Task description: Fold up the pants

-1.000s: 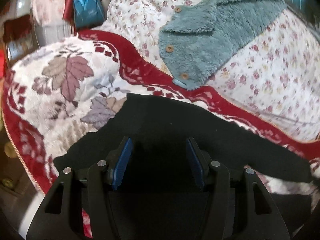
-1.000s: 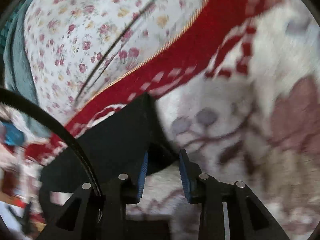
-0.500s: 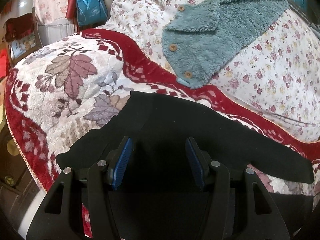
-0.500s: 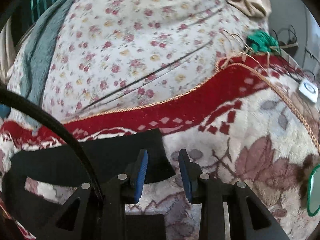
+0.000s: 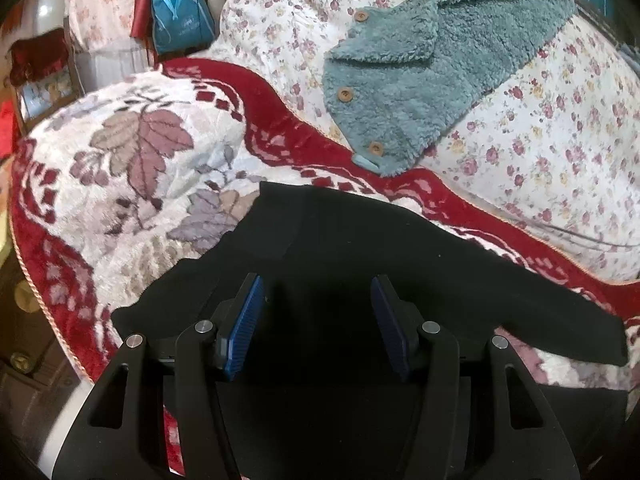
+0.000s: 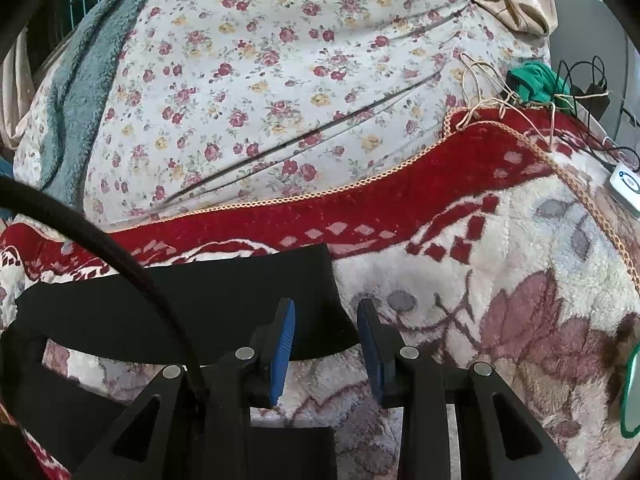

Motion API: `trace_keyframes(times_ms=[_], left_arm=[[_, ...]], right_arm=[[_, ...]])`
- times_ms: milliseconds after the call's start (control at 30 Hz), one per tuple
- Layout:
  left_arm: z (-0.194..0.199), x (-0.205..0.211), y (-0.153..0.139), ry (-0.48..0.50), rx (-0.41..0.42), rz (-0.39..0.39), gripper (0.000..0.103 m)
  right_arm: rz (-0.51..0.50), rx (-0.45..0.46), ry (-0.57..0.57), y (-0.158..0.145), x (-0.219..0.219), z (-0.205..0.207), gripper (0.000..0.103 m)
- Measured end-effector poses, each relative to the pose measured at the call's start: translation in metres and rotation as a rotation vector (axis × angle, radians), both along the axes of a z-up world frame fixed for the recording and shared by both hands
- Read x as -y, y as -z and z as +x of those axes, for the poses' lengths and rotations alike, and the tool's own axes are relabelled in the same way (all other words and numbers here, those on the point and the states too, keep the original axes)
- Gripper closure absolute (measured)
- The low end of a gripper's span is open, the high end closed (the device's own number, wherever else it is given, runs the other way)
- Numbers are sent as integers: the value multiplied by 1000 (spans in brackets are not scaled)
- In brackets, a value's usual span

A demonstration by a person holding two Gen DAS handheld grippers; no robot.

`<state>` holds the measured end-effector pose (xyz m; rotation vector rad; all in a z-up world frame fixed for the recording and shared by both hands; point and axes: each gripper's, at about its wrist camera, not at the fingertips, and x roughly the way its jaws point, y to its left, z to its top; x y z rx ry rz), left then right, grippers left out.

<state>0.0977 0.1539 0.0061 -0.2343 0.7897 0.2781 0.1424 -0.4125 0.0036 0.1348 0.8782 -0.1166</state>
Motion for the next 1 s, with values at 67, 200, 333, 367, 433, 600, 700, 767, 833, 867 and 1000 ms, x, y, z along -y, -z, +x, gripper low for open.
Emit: trace_keyframes(times_ms=[67, 200, 333, 367, 433, 600, 700, 767, 833, 867, 1000], left_arm=[[2, -8, -4, 29, -1, -25, 48], [20, -41, -14, 111, -19, -69, 48], [70, -94, -28, 95, -116, -44, 48], [82, -106, -29, 86, -144, -55, 48], [105, -125, -29, 86, -185, -102, 48], [160, -146, 9, 97, -358, -322, 48], [178, -143, 35, 72, -463, -390, 48], [182, -142, 42, 61, -470, -434, 48], [187, -142, 47, 57, -473, -479, 48], [189, -141, 49, 57, -484, -481, 48], [202, -136, 52, 82, -509, -427, 48]], right_arm=[[14, 6, -7, -1, 0, -1, 73], [58, -8, -37, -1, 1, 2, 73], [44, -20, -69, -1, -4, 6, 73], [39, -22, -74, -1, -5, 8, 73], [33, -35, -90, 0, -7, 14, 73], [70, -81, -160, -6, -2, 39, 73], [85, -169, -215, -10, 1, 63, 73], [64, -192, -243, -16, 1, 75, 73], [41, -199, -257, -21, 1, 84, 73], [43, -203, -261, -24, 1, 89, 73], [79, -217, -264, -28, 5, 101, 73]])
